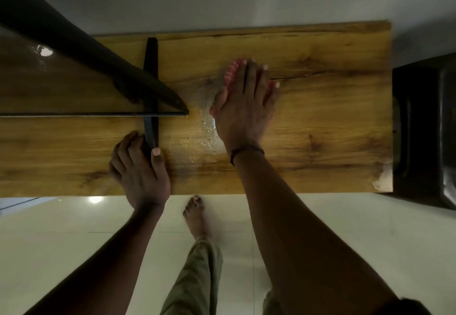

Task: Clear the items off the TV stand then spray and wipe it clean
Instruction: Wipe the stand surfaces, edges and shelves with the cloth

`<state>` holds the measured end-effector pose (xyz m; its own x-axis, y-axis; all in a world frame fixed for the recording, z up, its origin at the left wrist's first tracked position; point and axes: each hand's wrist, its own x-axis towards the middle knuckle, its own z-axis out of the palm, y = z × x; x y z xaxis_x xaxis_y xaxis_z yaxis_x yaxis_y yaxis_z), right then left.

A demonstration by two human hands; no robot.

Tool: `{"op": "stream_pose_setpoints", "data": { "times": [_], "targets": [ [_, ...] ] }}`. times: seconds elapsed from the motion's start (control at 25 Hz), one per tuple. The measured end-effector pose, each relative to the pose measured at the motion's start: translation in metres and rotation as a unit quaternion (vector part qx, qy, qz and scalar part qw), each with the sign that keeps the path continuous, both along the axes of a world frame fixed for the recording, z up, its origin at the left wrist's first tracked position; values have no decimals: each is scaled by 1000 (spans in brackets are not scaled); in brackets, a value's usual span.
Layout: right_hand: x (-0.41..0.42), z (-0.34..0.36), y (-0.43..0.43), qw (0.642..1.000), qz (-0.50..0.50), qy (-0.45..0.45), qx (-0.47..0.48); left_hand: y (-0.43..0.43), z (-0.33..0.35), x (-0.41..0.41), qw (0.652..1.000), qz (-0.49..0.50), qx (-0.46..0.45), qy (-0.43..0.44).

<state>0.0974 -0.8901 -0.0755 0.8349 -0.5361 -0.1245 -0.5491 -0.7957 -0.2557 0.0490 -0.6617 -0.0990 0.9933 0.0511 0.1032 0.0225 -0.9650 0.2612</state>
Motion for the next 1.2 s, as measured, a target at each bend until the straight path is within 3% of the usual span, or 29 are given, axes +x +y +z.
{"op": "stream_pose_setpoints", "data": {
  "times": [0.28, 0.48, 0.76, 0.84, 1.04, 1.2],
  "targets": [
    [81, 2, 4, 990, 138, -23, -21, 1, -1, -1, 1000, -2, 10, 3],
    [97, 6, 11, 926, 374, -47, -8, 2, 0, -1, 1000, -15, 6, -2],
    [74, 6, -8, 862, 506, -21, 30, 5, -2, 1, 999, -23, 3, -23],
    [47, 7, -10, 854, 520, -15, 22, 4, -1, 1, 999, -21, -3, -24],
    [-14, 2, 7, 897, 442, -16, -5, 4, -4, 0, 999, -14, -12, -29],
    [-55, 1, 43, 910, 415, -12, -2, 4, -4, 1, 999, -9, -43, -24]
  ]
}}
